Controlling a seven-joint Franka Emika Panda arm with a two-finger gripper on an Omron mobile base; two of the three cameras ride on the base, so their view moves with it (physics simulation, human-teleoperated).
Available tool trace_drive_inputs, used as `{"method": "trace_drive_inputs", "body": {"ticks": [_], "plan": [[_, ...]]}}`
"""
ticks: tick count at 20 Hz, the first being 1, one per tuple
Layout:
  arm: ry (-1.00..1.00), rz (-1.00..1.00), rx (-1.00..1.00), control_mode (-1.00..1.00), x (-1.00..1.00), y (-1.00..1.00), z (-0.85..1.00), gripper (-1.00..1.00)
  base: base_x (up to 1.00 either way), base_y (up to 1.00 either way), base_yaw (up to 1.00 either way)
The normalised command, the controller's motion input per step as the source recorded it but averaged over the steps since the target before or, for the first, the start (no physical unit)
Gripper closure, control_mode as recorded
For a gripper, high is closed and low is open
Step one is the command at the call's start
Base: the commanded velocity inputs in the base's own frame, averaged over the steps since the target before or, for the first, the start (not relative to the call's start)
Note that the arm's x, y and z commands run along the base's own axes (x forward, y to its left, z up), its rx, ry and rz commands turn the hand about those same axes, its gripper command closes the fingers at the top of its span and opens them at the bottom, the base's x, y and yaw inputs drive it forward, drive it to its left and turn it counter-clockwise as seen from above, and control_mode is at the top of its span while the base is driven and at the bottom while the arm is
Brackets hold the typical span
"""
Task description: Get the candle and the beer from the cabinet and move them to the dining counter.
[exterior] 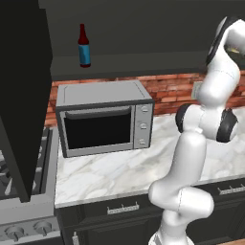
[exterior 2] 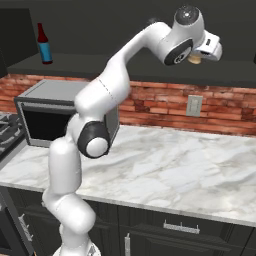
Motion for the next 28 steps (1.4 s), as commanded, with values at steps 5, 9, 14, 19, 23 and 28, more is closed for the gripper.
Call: {"method": "trace_drive_inputs", "body": {"ticks": [5,9,14,19,23,28], "plan": [[-0.24,0.00,0.00,-1.00,-1.00,0.37,-0.02,1.00,0.00,0.00,0.00],[-0.13,0.00,-0.02,-1.00,-1.00,0.69,0.00,1.00,0.00,0.00,0.00],[-0.01,0.00,-0.03,-1.00,-1.00,0.92,0.00,1.00,0.00,0.00,0.00],[0.00,0.01,-0.03,-1.00,-0.91,1.00,0.00,1.00,0.00,0.00,0.00],[0.05,0.02,0.00,-1.00,-0.81,0.89,0.00,1.00,0.00,0.00,0.00],[0.10,0.04,0.00,-1.00,-0.69,0.72,0.00,1.00,0.00,0.00,0.00]]}}
